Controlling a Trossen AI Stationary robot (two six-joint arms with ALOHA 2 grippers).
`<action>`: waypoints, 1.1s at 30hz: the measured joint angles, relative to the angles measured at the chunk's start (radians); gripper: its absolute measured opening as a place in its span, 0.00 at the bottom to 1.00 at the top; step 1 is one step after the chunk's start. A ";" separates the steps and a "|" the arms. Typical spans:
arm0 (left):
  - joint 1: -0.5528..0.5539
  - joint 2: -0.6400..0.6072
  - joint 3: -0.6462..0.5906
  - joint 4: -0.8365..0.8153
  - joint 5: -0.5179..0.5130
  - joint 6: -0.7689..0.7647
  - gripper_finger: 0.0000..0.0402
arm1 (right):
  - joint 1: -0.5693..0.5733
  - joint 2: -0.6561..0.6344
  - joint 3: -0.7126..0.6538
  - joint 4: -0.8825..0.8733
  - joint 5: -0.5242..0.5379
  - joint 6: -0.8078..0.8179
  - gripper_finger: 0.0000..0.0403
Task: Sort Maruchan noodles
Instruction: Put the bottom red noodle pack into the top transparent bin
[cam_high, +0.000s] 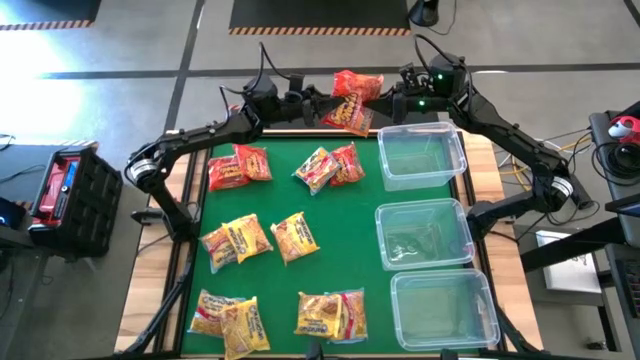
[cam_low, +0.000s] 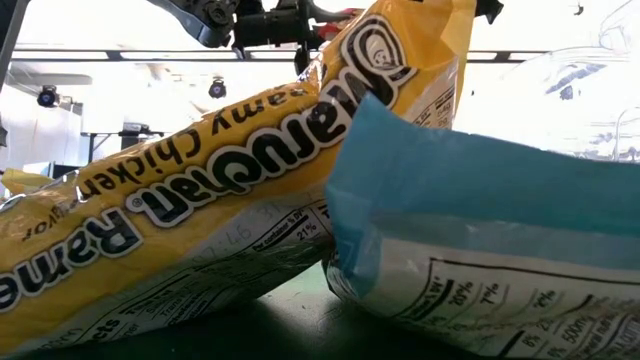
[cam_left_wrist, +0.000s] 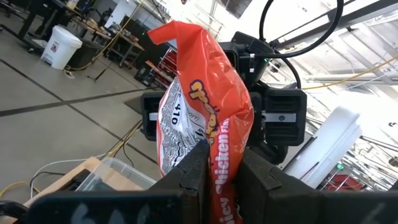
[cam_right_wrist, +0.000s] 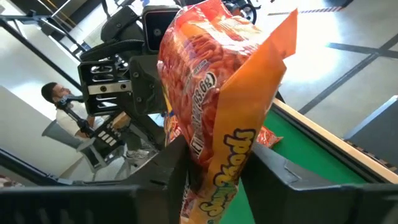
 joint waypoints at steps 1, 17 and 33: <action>0.000 0.000 0.000 0.000 0.000 0.000 0.10 | 0.000 0.000 0.000 0.000 -0.006 0.000 0.26; 0.005 -0.002 0.000 0.007 0.004 -0.001 0.24 | 0.000 -0.018 0.000 -0.015 -0.013 0.003 0.15; 0.089 -0.009 0.001 -0.007 0.108 -0.014 0.58 | -0.088 -0.026 0.000 -0.248 -0.003 -0.039 0.15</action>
